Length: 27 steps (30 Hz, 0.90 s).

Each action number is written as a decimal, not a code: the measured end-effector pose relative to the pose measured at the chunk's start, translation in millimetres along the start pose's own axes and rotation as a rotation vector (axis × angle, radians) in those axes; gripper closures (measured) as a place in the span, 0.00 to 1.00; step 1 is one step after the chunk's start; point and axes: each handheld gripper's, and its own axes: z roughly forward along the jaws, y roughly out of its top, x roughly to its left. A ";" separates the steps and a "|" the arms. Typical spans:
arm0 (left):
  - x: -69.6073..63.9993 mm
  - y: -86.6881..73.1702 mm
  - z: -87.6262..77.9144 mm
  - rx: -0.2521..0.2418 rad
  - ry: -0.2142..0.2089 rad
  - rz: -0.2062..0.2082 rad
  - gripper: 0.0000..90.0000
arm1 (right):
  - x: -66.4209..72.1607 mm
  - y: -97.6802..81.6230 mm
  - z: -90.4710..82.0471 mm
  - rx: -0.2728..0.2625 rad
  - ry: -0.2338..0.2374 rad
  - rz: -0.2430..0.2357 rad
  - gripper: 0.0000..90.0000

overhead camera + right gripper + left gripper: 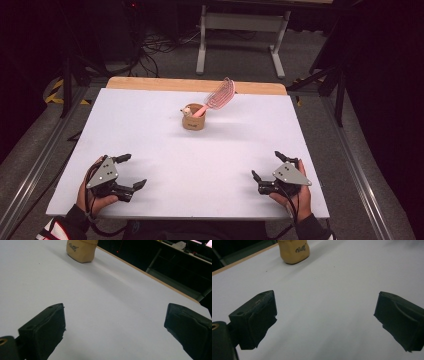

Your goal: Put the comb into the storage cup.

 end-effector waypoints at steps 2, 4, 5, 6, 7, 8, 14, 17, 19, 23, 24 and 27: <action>0.4 0.0 0.3 -0.002 0.002 -0.002 0.06 | -1.3 -4.0 -3.1 0.002 0.001 0.019 0.04; 0.3 0.2 0.5 -0.002 0.004 -0.002 0.06 | -1.7 -5.7 -4.3 0.006 0.002 0.017 0.04; 0.0 0.3 0.7 -0.001 0.004 -0.002 0.06 | -1.5 -6.2 -4.4 0.006 0.004 0.016 0.04; -0.3 0.4 0.8 0.000 0.005 -0.002 0.06 | -1.1 -6.0 -4.1 0.007 0.004 0.013 0.04; -0.6 0.4 0.8 0.001 0.006 -0.001 0.06 | -0.5 -5.5 -3.5 0.004 0.008 0.012 0.04; -0.8 0.4 0.8 0.003 0.008 0.000 0.06 | 0.1 -5.2 -3.1 0.003 0.012 0.010 0.04; -1.6 1.4 0.6 -0.002 0.009 0.004 0.06 | 2.8 -4.1 -2.0 0.003 0.023 -0.001 0.04; -1.6 0.8 2.1 0.006 0.005 0.011 0.05 | 2.4 -3.3 -2.1 0.000 0.025 0.004 0.04; -1.4 0.5 1.7 0.007 0.005 0.011 0.05 | 2.4 -2.6 -2.0 -0.001 0.020 0.002 0.04; -0.6 -0.2 1.1 0.001 0.005 0.003 0.05 | 1.8 -1.7 -1.0 -0.002 0.019 0.009 0.04; -0.3 -0.4 1.0 0.001 0.004 0.003 0.05 | 1.8 -1.3 -1.0 -0.003 0.018 0.010 0.04; 0.1 -0.6 1.0 0.000 0.003 0.000 0.05 | 1.9 -0.8 -0.4 -0.004 0.016 0.008 0.04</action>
